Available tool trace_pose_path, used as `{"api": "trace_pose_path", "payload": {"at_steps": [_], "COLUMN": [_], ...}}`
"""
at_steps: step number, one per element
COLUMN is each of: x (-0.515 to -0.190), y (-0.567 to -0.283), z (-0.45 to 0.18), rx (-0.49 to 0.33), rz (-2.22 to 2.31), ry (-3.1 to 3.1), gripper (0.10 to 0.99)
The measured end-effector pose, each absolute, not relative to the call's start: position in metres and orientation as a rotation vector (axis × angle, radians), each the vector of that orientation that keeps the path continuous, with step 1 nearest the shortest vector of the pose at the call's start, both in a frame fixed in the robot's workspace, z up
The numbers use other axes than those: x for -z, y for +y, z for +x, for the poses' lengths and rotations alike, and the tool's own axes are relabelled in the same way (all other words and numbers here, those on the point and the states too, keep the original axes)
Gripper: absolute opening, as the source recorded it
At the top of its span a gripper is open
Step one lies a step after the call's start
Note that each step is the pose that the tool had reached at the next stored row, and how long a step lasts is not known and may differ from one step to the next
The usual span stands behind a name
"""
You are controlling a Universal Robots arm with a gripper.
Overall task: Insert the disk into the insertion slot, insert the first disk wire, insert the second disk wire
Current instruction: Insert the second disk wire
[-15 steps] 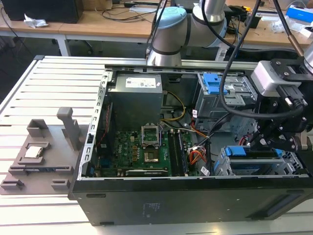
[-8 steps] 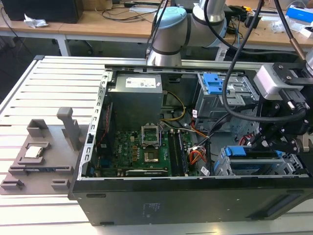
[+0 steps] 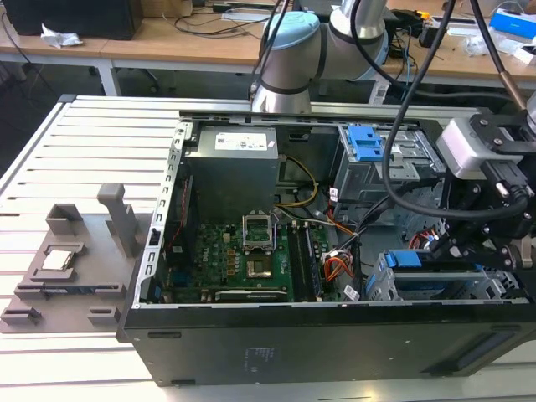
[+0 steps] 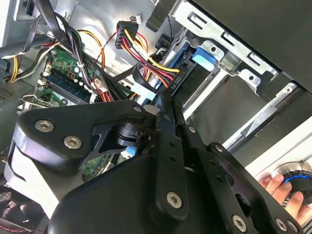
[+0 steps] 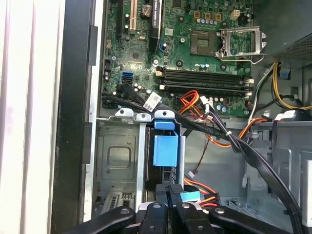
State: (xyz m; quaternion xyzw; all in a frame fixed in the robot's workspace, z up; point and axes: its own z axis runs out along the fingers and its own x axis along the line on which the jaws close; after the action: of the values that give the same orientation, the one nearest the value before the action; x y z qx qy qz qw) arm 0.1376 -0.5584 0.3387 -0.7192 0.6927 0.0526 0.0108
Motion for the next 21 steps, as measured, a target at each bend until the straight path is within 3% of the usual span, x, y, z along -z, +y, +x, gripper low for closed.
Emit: {"api": "trace_pose_path", "payload": {"at_steps": [5,6,7,12,14,17,21], "x": [-0.337,-0.337,-0.337,-0.357,-0.371,-0.377,-0.377], "y": [-0.558,-0.558,-0.558,-0.556,-0.552,-0.550,-0.549], "z": [0.138,0.138,0.138,0.138,0.138,0.138,0.138], "rx": [-0.165,-0.165,-0.165,-0.163,-0.137,-0.075,-0.073], "rz": [-2.244,-2.244,-2.244,-2.245,-2.258,-2.287,-2.288], "ry": [2.161,2.161,2.161,2.162,2.176,2.208,2.209], "gripper": [0.145,0.157,0.224,0.224,0.106,0.106,0.106]}}
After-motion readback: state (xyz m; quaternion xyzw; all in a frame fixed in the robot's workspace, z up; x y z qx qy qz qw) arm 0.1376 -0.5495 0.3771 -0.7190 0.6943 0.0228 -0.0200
